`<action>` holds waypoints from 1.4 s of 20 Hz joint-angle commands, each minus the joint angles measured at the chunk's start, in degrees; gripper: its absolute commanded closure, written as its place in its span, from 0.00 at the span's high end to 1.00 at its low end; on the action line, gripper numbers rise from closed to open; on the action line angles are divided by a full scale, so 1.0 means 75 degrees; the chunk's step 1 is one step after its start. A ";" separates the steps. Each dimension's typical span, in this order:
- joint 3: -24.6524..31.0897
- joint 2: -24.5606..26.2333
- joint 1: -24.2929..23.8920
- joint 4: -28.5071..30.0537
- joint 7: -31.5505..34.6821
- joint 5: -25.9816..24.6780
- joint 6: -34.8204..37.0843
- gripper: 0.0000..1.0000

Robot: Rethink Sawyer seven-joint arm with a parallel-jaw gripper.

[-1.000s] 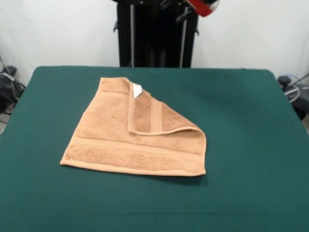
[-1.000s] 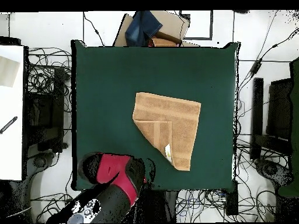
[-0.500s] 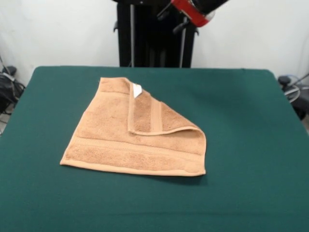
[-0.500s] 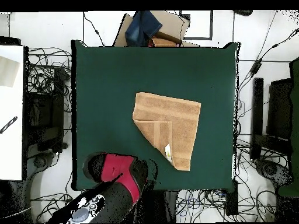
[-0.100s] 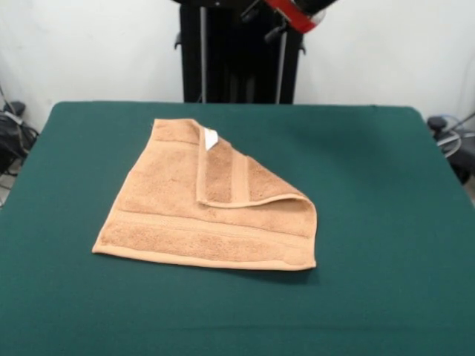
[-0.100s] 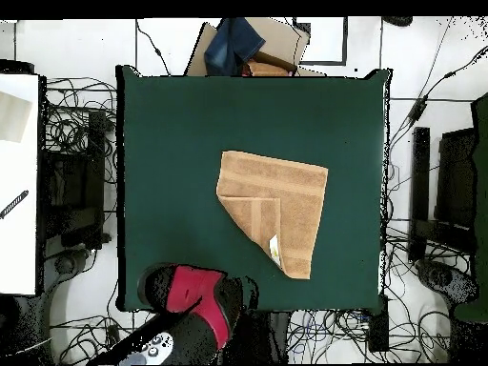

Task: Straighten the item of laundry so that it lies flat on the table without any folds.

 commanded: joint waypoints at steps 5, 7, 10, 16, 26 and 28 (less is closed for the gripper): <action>0.0786 -0.0459 0.0372 0.1344 0.2072 0.0439 -0.0019 1.00; 0.1063 -0.0227 0.0494 0.1328 0.2350 0.0663 -0.0131 1.00; 0.1442 0.0064 0.0622 0.1267 0.2586 0.1007 -0.0188 1.00; 0.2130 0.0416 0.0657 0.1621 0.2658 0.1889 -0.1240 1.00; 0.3069 0.0872 0.0510 0.2445 0.2627 0.3155 -0.3068 1.00; 0.3147 0.0938 0.0508 0.2516 0.2615 0.3268 -0.3183 1.00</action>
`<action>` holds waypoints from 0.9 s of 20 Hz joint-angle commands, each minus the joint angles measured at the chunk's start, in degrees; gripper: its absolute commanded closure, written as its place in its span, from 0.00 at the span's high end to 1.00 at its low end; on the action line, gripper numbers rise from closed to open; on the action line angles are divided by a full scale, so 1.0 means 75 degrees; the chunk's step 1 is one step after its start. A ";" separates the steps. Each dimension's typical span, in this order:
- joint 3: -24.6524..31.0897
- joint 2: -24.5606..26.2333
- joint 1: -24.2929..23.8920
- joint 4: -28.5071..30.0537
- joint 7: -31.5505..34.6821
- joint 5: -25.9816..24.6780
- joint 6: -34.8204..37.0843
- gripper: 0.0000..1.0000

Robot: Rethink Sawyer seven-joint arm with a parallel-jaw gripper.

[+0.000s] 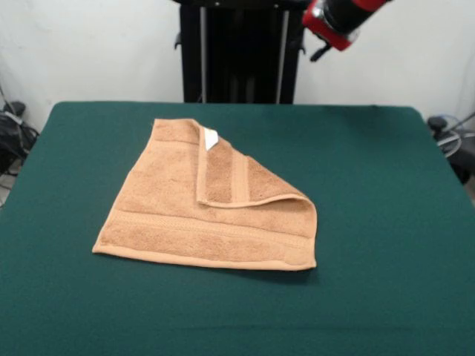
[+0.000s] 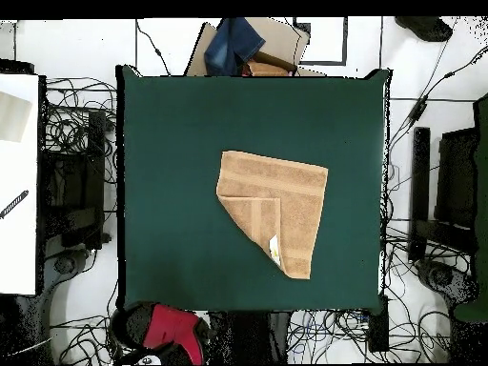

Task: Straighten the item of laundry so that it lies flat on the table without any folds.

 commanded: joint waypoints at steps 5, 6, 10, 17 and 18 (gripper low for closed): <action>0.1237 0.0477 0.0135 0.0631 0.2689 0.0976 -0.0553 1.00; 0.1209 0.0435 0.0133 0.0695 0.2645 0.0956 -0.0546 1.00; 0.1009 0.0292 0.0108 0.0847 0.2429 0.0775 -0.0508 1.00; -0.0770 -0.0440 0.1223 -0.1037 0.2798 -0.0404 0.3097 1.00; -0.0839 -0.0468 0.1268 -0.1319 0.2867 -0.0466 0.3472 1.00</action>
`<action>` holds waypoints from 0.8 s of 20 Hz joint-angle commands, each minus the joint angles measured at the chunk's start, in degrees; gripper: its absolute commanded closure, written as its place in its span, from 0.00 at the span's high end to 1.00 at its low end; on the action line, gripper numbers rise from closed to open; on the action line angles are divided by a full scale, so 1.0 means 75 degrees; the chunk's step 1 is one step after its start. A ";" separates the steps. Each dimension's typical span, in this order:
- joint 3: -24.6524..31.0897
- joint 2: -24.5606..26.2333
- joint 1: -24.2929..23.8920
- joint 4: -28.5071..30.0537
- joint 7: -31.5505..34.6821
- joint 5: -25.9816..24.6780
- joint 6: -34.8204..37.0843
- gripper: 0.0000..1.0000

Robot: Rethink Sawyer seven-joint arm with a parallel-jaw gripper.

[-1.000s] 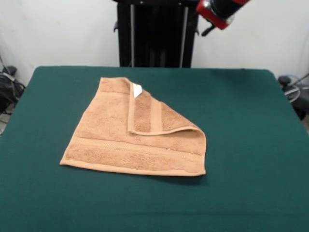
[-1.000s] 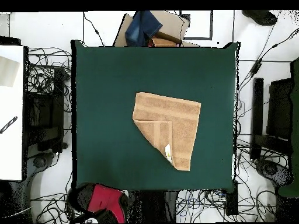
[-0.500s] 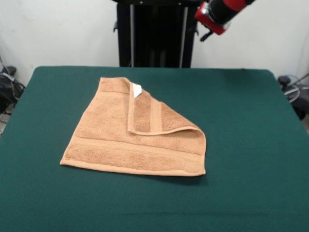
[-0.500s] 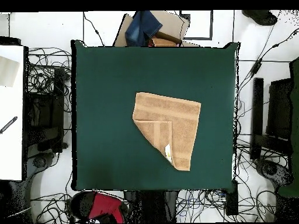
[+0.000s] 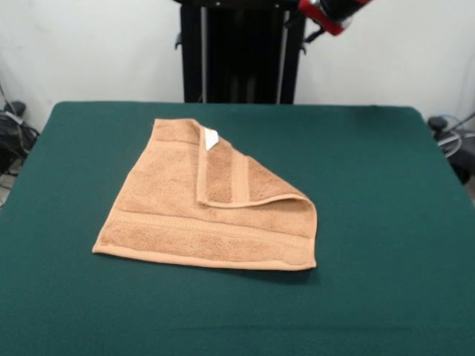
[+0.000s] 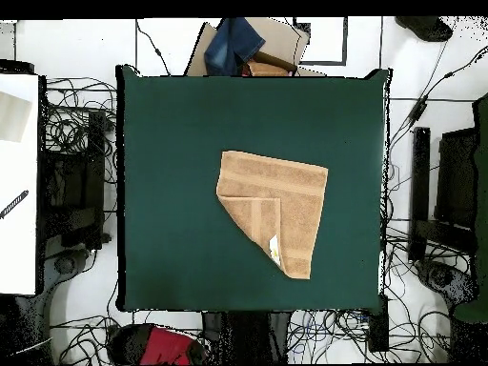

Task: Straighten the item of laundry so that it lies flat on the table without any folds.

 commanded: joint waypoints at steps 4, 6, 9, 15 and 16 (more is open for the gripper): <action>-0.0939 -0.0441 0.0810 -0.2884 0.3274 -0.0564 0.4269 1.00; -0.0923 -0.0390 0.0887 -0.2963 0.3492 -0.0434 0.4455 1.00; -0.0933 -0.0252 0.1060 -0.2889 0.3725 -0.0242 0.4303 1.00; -0.0924 -0.0181 0.1027 -0.3045 0.3876 -0.0295 0.4421 1.00; -0.1130 -0.0205 0.1000 -0.3329 0.3895 -0.0530 0.4668 1.00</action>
